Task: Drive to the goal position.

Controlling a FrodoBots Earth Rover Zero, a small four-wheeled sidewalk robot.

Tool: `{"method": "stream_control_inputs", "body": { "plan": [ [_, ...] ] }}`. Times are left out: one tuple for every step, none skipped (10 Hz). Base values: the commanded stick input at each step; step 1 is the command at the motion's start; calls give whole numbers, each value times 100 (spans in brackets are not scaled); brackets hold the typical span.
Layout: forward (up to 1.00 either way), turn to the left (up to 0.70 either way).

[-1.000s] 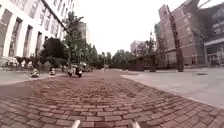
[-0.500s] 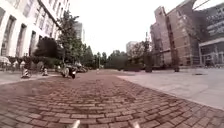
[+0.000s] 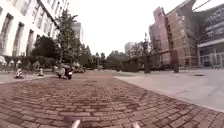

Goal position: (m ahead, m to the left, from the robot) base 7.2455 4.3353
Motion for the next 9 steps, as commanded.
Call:
{"method": "stream_control_inputs", "body": {
  "plan": [
    [70, 0],
    [70, 0],
    [70, 0],
    [70, 0],
    [70, 0],
    [70, 0],
    [70, 0],
    [70, 0],
    [70, 0]
  ]
}}
